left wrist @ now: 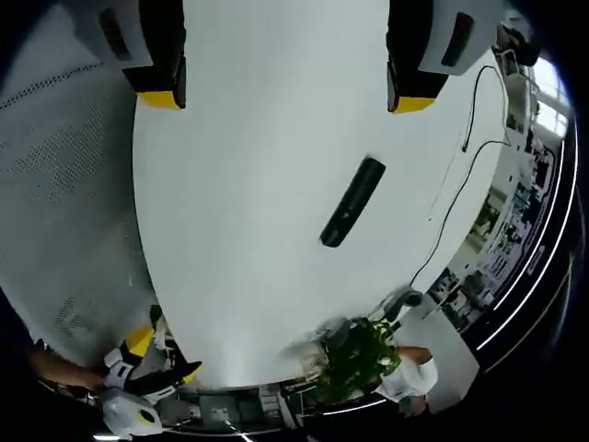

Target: Press the specified remote control buttons in sequence, fully releasing each button before pressing the next.

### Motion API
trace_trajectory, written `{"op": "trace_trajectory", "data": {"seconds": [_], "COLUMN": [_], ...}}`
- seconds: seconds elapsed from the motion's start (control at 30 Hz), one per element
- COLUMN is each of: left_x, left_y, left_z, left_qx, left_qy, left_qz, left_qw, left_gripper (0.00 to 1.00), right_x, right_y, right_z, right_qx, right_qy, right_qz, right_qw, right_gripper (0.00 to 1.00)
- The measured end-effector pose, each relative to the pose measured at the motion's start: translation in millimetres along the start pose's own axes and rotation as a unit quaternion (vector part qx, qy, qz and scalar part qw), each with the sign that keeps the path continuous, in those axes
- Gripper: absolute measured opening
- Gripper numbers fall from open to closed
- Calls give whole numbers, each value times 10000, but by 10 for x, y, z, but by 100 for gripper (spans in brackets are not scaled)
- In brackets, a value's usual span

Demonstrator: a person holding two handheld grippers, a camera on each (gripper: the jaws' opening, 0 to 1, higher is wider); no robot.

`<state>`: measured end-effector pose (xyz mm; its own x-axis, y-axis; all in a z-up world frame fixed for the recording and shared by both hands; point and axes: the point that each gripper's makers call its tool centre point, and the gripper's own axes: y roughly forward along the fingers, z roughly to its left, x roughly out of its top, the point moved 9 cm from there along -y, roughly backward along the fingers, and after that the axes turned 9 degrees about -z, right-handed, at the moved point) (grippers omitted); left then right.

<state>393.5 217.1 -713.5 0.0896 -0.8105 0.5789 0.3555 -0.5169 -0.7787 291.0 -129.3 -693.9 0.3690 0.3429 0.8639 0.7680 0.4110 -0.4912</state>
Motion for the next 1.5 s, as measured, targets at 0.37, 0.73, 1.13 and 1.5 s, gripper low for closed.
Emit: {"op": "trace_trajectory", "data": {"seconds": [0.37, 0.73, 1.13, 1.5], "left_x": [99, 188, 295, 315], "left_y": [264, 607, 903, 1162], "left_z": [305, 600, 853, 1044], "left_qx": [-412, -687, -877, -1136], "left_qy": [726, 1045, 1890, 2574], "left_qz": [375, 637, 1162, 1662], "left_qw": [9958, 9901, 9711, 9451], "left_gripper": [91, 89, 88, 85], "right_x": [-26, -32, -59, -95], "right_y": [7, 21, 41, 66], "right_z": [3, 12, 32, 35], "right_qx": [19, 37, 109, 205], "right_qy": [25, 39, 54, 18], "right_qz": [142, 215, 375, 608], "right_qw": [9999, 9998, 9992, 9979], "right_gripper": [69, 68, 67, 63]}}
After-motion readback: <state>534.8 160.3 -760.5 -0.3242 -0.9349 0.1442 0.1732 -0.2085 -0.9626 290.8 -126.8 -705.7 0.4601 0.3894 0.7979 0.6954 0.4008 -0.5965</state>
